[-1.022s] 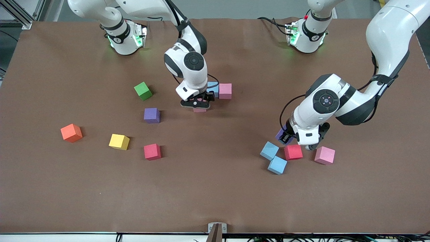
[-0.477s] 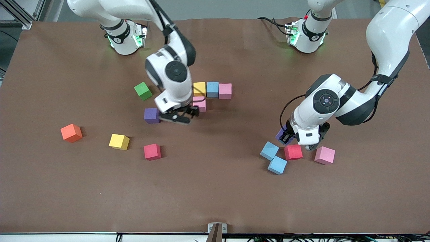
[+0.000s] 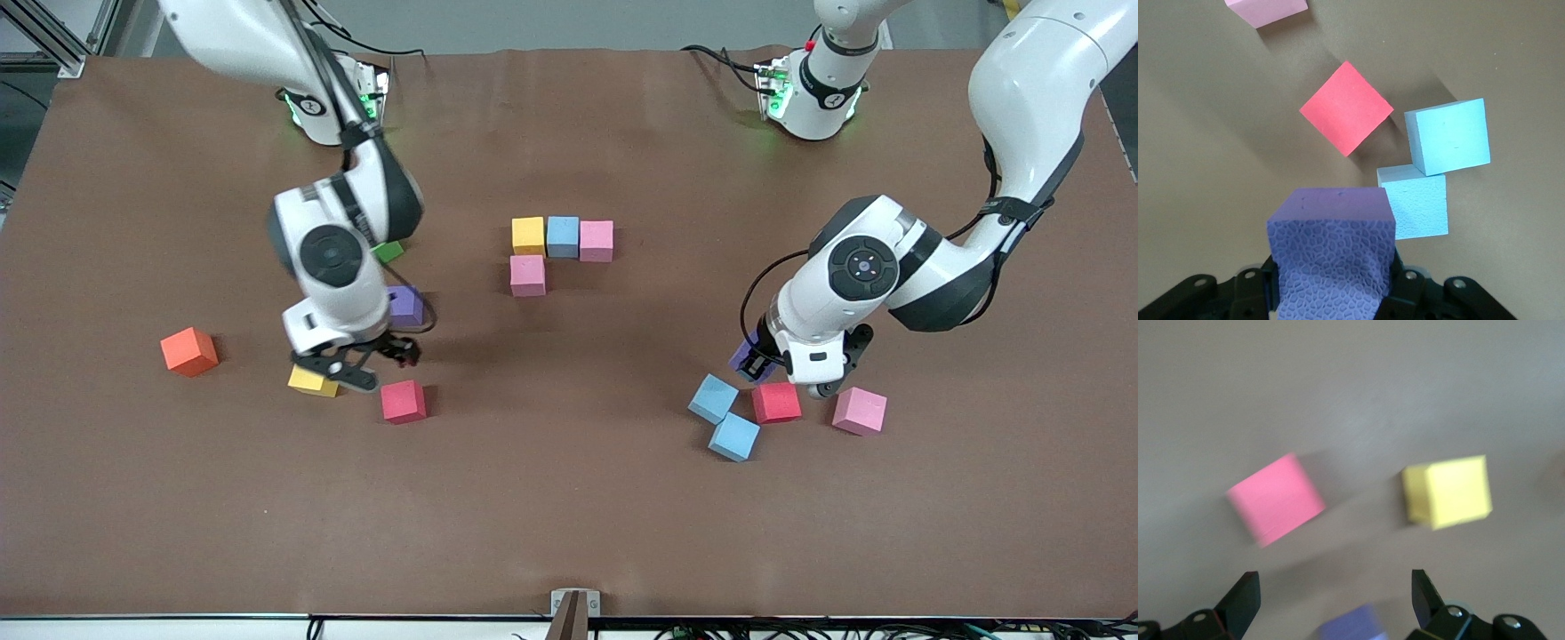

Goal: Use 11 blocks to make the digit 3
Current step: 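Move the right gripper to the yellow cube and grasp it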

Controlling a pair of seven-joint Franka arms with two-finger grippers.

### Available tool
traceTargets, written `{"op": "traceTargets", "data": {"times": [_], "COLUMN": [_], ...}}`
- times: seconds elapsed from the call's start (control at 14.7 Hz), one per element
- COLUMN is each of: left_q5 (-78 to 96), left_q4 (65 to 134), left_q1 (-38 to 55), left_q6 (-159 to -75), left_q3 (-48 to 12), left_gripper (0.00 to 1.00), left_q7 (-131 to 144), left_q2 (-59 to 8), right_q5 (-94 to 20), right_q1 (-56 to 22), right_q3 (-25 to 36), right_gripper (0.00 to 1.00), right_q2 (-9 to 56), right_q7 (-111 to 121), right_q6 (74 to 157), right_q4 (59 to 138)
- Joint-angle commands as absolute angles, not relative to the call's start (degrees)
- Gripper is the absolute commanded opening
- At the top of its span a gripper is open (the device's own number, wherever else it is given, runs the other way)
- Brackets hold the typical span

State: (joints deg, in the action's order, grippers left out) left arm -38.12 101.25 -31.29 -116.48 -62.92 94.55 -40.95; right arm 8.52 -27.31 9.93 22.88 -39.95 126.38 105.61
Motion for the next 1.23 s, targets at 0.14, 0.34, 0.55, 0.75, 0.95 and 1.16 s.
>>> {"op": "traceTargets", "data": {"times": [0.14,0.34,0.55,0.75,0.95,1.16], "left_q5": [-37.18,-37.18,-37.18,-37.18,-37.18,-37.18], "left_q4": [100.37,100.37,100.28,100.28,99.58,99.40], "left_q1": [-31.20,-31.46,-31.46,-31.55,-31.47,-31.38], "left_q6": [-115.14,-115.05,-115.05,-115.05,-114.00,-113.82], "left_q3": [-63.11,-63.11,-63.11,-63.19,-63.19,-63.19], "left_gripper": [0.53,0.53,0.53,0.53,0.53,0.53], "left_q7": [94.22,94.22,94.22,94.22,94.22,94.22], "left_q2": [-40.69,-40.61,-40.60,-40.43,-40.52,-40.52], "right_q5": [9.14,9.05,8.97,9.05,8.97,8.96], "right_q1": [-20.66,-16.45,-14.86,-13.80,-13.45,-13.01], "right_q3": [8.70,8.53,8.52,8.44,8.44,8.09], "right_gripper": [1.00,1.00,1.00,1.00,1.00,0.93], "right_q2": [22.23,23.46,25.48,27.68,29.79,29.97], "right_q7": [-31.56,-23.05,-22.15,-22.15,-22.24,-22.50], "right_q6": [140.86,142.73,146.23,149.84,154.68,154.34], "right_q4": [115.65,116.28,116.72,117.59,118.91,118.92]}}
